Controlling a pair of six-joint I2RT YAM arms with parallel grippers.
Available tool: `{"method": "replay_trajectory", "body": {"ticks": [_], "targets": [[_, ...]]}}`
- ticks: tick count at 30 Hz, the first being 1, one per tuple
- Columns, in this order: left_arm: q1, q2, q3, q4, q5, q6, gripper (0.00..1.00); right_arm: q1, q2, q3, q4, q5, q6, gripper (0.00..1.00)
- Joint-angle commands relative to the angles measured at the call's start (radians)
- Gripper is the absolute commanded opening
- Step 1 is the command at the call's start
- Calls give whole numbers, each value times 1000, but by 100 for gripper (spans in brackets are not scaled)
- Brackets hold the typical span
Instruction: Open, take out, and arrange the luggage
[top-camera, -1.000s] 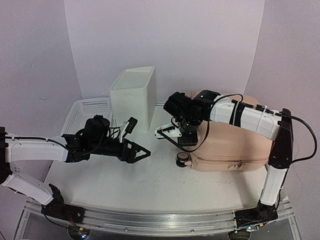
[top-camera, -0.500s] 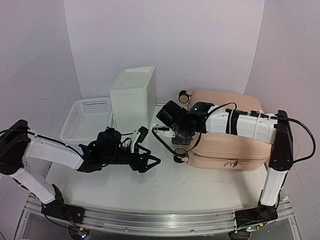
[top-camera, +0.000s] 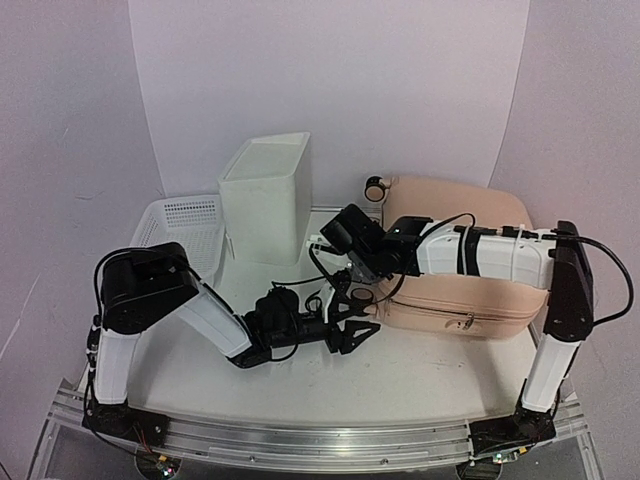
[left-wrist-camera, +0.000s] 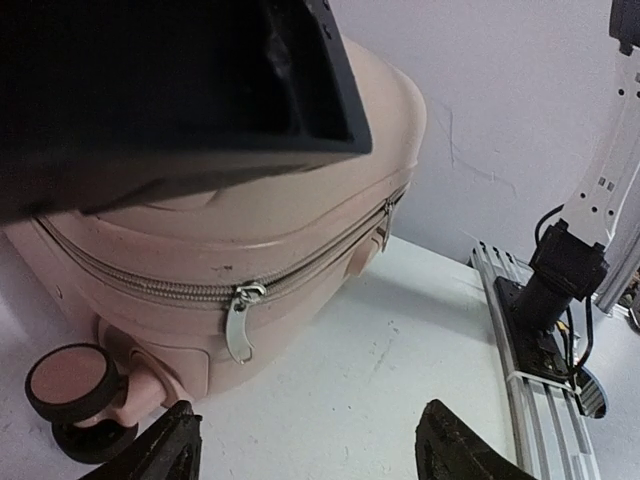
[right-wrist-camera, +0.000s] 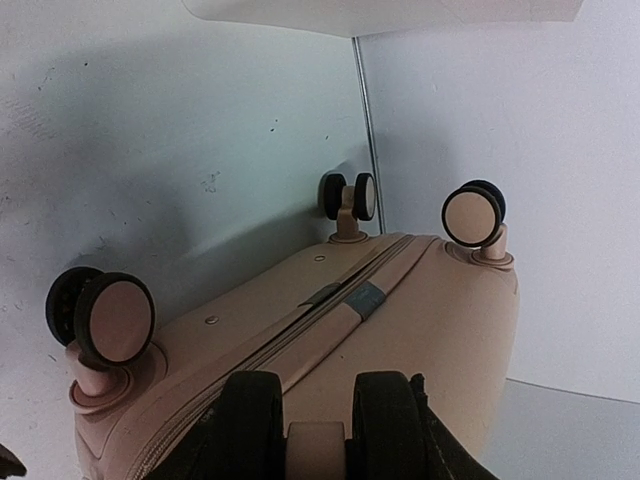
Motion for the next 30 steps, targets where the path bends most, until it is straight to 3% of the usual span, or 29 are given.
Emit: {"method": "replay_trajectory", "body": {"ticks": [1, 7, 9, 16, 19, 24, 30], "targets": [[-9, 101, 73, 161, -95, -21, 71, 42, -128, 54, 203, -66, 204, 10], [-9, 168, 93, 238, -177, -7, 50, 42, -152, 66, 227, -122, 281, 10], [-9, 152, 68, 248, -183, 0, 48, 42, -160, 70, 227, -141, 308, 10], [-4, 51, -149, 323, -191, -105, 69, 38, -170, 78, 229, -114, 351, 11], [-3, 22, -189, 328, -160, -95, 71, 29, -192, 65, 229, -149, 381, 11], [-3, 94, -86, 329, -140, -74, 70, 17, -186, 80, 214, -206, 415, 11], [-17, 174, 37, 328, -259, -53, 77, 17, -159, 132, 198, -185, 430, 14]]}}
